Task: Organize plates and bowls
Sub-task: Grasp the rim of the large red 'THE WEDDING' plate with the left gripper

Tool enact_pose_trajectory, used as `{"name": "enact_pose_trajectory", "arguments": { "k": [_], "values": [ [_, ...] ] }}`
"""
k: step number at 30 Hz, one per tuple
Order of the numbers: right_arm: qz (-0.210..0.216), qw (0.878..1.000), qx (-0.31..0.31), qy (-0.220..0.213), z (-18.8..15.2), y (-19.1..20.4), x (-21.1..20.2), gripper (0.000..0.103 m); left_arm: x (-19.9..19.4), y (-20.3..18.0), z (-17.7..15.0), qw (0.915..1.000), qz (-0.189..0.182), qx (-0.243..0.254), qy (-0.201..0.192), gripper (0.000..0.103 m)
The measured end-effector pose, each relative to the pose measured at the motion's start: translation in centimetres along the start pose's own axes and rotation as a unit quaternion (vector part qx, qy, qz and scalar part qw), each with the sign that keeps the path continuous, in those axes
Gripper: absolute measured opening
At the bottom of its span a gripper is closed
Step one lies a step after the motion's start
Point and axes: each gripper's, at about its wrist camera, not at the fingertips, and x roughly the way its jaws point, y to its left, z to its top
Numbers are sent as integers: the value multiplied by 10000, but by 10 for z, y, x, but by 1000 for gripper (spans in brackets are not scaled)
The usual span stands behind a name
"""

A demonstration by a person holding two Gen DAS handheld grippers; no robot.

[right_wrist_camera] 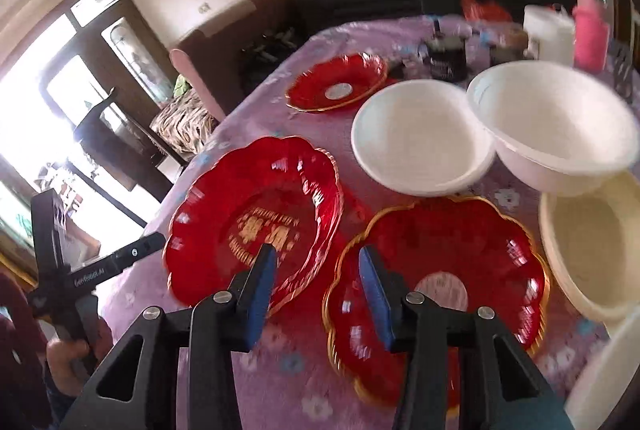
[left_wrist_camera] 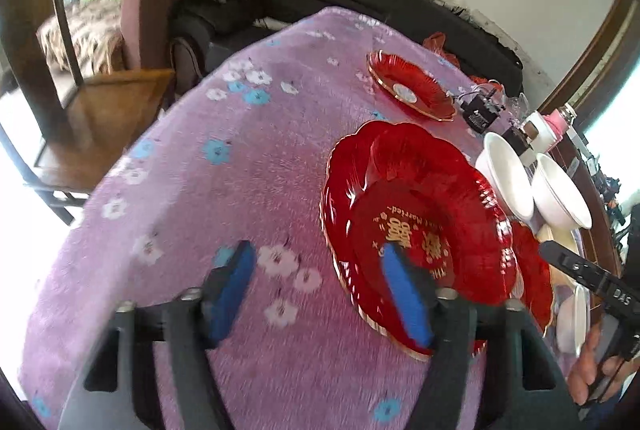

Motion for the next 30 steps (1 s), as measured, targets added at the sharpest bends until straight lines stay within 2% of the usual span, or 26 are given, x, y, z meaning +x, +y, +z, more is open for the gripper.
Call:
{"name": "enact_pose_trajectory", "arguments": {
  "k": [2,3,5,7,9,13,17,22,24,30],
  "values": [
    [-68,9999,78,62,9,-4,12,42,12,-1,4,9999,-49,-33,110,49],
    [30,9999,111,117,13,-5,19,38,16,-1,5,9999,-69,-29,137,47],
    [-74,9998,72,193,20,-5,29,35,23,-4,6,9998,-105,11,179,45],
    [-139,9995,51,265,24,-5,39,26,28,-6,8,9997,-97,56,215,35],
    [-275,9990,4,358,25,-4,49,10,34,-8,9,9996,-88,113,257,26],
    [-345,9987,76,367,24,-7,58,6,43,-9,7,9992,-119,143,362,18],
    [-313,9989,68,356,19,-4,53,6,38,-13,0,9992,77,263,288,18],
    [-234,9990,-84,365,3,10,40,6,17,-7,-14,9995,99,196,212,19],
    [-177,9991,-204,335,-8,19,31,6,2,-6,-27,9993,210,264,128,19],
    [-31,9988,-311,378,-48,34,8,7,-24,-2,-77,9992,235,290,145,27]
  ]
}}
